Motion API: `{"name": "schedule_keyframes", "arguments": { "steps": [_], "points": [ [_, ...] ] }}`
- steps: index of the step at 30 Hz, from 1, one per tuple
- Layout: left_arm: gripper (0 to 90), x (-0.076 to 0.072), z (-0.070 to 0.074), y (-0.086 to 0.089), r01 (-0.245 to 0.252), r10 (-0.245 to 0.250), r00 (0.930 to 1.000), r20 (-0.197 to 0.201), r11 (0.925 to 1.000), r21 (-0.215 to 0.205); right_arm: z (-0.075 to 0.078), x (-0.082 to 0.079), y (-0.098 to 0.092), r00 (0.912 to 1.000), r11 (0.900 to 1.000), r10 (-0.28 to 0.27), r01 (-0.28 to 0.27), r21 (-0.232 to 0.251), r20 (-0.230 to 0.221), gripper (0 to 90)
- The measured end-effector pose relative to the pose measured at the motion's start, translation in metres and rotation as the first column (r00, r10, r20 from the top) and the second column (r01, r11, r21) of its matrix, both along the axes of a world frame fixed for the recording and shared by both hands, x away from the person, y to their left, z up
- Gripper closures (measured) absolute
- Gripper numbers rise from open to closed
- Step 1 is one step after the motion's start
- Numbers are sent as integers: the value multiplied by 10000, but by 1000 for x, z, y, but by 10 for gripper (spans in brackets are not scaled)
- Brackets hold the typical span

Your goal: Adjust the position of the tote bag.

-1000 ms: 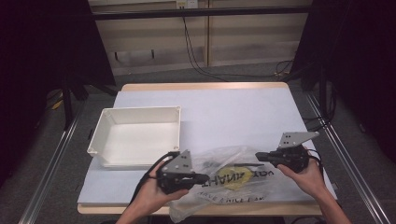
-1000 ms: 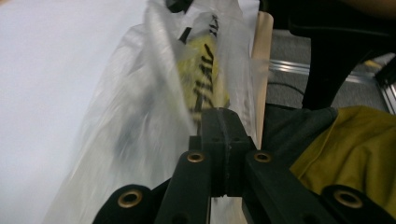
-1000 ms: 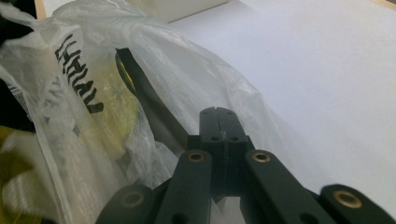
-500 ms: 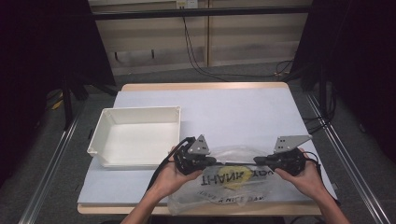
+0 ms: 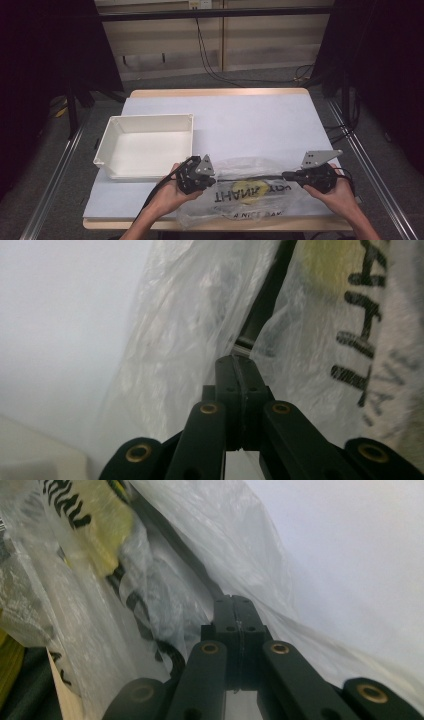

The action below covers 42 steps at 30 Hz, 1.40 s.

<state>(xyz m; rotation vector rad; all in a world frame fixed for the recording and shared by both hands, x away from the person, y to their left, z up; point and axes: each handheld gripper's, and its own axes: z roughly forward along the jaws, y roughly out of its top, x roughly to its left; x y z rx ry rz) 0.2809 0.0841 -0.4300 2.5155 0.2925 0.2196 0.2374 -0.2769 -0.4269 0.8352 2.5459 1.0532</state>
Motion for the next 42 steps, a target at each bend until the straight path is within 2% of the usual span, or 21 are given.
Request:
{"name": "schedule_keyframes", "arguments": {
  "steps": [2, 4, 7, 8, 12, 14, 16, 17, 18, 21, 23, 24, 29, 30, 31, 32, 33, 34, 36, 37, 42],
  "points": [
    [900, 1, -2, 0, 45, -45, 10000, -82, 10000, 56, -2, 0, -1, 9999, 9999, -108, 108, -88, -73, 900],
    [900, 2, -6, -1, 39, -36, 9999, -164, 9999, 146, -10, 0, -1, 9996, 9985, -251, 245, -498, -110, 900],
    [900, 3, -10, -3, 52, -51, 9999, -127, 9999, 121, -14, 2, -1, 9997, 9980, -167, 156, -617, -176, 900],
    [900, 5, -14, -2, 146, -138, 9991, -389, 9997, 195, -18, 4, 1, 9994, 9963, -123, 94, -857, -328, 900],
    [900, 5, -21, -2, 150, -134, 9984, -551, 9995, 280, -26, 6, 3, 9980, 9933, -13, -60, -1157, -627, 900],
    [900, 4, -26, 0, 304, -270, 9981, -560, 9977, 598, -33, 7, 4, 9965, 9908, 127, -236, -1329, -824, 900],
    [900, 2, -29, 0, 363, -326, 9981, -527, 9968, 710, -35, 6, 4, 9957, 9867, 95, -242, -1606, -921, 900],
    [900, 2, -29, 0, 363, -326, 9981, -527, 9968, 710, -35, 6, 4, 9957, 9867, 95, -242, -1606, -921, 900],
    [900, 2, -28, 1, 342, -301, 9982, -511, 9961, 817, -37, 6, 4, 9958, 9827, 29, -199, -1843, -920, 900],
    [900, 2, -28, 4, 345, -299, 9981, -535, 9955, 881, -37, 6, 1, 9961, 9819, 108, -272, -1875, -879, 900],
    [900, 1, -27, 8, 486, -433, 9976, -534, 9937, 1012, -36, 4, -1, 9968, 9781, 8, -175, -2073, -800, 900],
    [900, -2, -26, 13, 393, -349, 9986, -398, 9925, 1158, -36, 1, -6, 9978, 9709, -148, -12, -2396, -653, 900],
    [900, -6, -25, 23, 335, -299, 9991, -299, 9908, 1311, -35, -3, -15, 9967, 9672, -348, 150, -2535, -735, 900],
    [900, -6, -26, 27, 301, -269, 9993, -267, 9913, 1283, -34, -5, -16, 9969, 9604, -387, 181, -2781, -687, 900],
    [900, -6, -26, 27, 301, -269, 9993, -267, 9913, 1283, -34, -5, -16, 9969, 9604, -387, 181, -2781, -687, 900],
    [900, -6, -25, 29, 166, -141, 9997, -198, 9906, 1356, -34, -7, -16, 9968, 9548, -482, 272, -2961, -639, 900],
    [900, -6, -25, 29, 166, -141, 9997, -198, 9906, 1356, -34, -7, -16, 9968, 9548, -482, 272, -2961, -639, 900],
    [900, -6, -25, 30, 171, -157, 9998, -108, 9892, 1454, -33, -6, -18, 9970, 9501, -439, 219, -3112, -638, 900],
    [900, -6, -25, 31, 165, -150, 9998, -115, 9888, 1482, -32, -6, -19, 9955, 9499, -569, 305, -3111, -759, 900],
    [900, -6, -26, 32, 89, -68, 9998, -160, 9908, 1350, -33, -6, -20, 9959, 9504, -563, 315, -3096, -713, 900],
    [900, -4, -25, 31, 62, -33, 9998, -218, 9909, 1341, -32, -5, -24, 9957, 9484, -626, 383, -3149, -676, 900]
  ]
}}
